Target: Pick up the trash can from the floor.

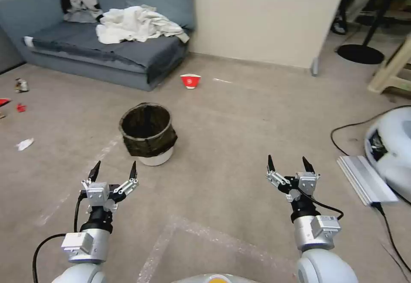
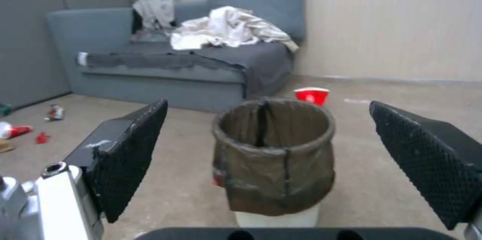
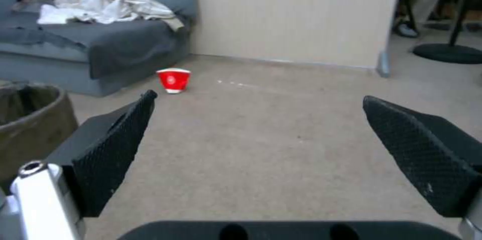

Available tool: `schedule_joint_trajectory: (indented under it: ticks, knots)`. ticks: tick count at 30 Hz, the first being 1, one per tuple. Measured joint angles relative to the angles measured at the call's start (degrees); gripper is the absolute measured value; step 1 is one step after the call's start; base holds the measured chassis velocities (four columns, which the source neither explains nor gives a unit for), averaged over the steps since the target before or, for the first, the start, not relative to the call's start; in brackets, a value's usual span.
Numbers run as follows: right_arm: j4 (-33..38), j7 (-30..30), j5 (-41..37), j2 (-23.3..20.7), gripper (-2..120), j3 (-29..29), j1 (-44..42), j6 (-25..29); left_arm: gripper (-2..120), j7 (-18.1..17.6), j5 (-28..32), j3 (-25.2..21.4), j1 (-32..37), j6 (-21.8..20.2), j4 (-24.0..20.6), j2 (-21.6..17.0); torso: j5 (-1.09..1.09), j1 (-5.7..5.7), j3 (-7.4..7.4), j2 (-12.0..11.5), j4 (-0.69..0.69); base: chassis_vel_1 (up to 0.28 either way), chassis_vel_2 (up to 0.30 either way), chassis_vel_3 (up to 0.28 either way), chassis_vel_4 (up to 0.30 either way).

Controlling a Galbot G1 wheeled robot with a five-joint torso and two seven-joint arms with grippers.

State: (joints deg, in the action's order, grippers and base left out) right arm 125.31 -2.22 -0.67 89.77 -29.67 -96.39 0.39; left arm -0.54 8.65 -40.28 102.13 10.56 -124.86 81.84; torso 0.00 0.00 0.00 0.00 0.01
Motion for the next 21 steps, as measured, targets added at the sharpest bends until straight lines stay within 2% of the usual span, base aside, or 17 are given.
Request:
schedule_joint_trajectory:
  ticks: [11, 21]
  knots:
    - [0.0, 0.2, -0.1, 0.0, 100, 0.1, 0.0, 0.0, 100, -1.4, 0.2, -0.1, 0.0, 0.4, 0.0, 0.0, 0.00, 0.00, 0.00, 0.0, -0.02, -0.021, 0.017, 0.022, -0.008]
    - [-0.2, 0.3, -0.1, 0.0, 100, 0.2, -0.1, 0.2, 100, -1.8, 0.5, -0.2, -0.1, 0.4, 0.0, -0.1, 0.01, 0.00, 0.00, 0.0, 0.00, -0.155, 0.170, 0.158, -0.161]
